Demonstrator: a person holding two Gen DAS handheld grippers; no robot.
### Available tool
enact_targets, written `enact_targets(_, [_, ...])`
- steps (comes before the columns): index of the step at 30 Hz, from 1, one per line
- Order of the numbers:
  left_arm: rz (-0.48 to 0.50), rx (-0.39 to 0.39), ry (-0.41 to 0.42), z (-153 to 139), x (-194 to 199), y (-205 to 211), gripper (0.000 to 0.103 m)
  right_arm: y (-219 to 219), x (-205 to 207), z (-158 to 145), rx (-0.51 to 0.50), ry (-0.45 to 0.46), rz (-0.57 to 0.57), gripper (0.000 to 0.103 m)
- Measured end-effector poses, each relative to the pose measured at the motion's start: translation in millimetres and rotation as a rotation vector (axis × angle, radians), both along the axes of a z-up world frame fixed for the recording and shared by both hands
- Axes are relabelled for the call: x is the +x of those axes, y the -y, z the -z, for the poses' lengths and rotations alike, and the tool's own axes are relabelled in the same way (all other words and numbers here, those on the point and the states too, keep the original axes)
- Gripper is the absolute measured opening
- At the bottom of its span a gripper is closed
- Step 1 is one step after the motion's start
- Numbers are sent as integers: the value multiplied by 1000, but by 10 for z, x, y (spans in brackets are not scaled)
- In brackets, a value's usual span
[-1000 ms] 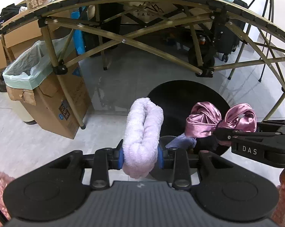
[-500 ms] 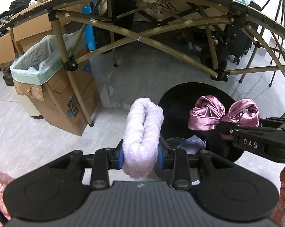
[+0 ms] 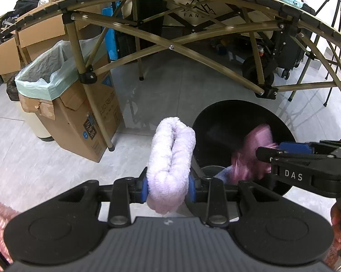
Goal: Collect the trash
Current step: 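Open the right gripper to drop the scrunchie into the bin, then move the left gripper over the bin and open it to drop the sock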
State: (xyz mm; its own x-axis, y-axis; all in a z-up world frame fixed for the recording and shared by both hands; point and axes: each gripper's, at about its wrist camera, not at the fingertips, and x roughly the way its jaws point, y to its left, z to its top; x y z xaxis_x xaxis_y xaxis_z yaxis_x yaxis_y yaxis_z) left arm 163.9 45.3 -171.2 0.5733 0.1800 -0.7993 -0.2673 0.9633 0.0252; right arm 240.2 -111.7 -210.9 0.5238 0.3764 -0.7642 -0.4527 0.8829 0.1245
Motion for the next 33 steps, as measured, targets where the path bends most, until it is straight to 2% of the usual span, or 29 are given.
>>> enact_targets(2, [-2, -3, -2, 3, 0, -5, 33, -7, -8, -17, -7, 17, 2, 57])
enact_targets(4, [-3, -5, -5, 8, 3, -8, 33, -8, -12, -20, -17, 25, 7, 93])
enact_targets(8, [0, -7, -6, 5, -4, -1, 33, -2, -17, -15, -45, 39, 16, 102])
enact_targets(27, [18, -11, -9, 21, 14, 40, 33, 144, 13, 5, -82, 54, 81, 103])
enact_targets(33, [64, -1, 2, -2, 71, 165, 33, 284, 55, -52, -70, 63, 131, 103])
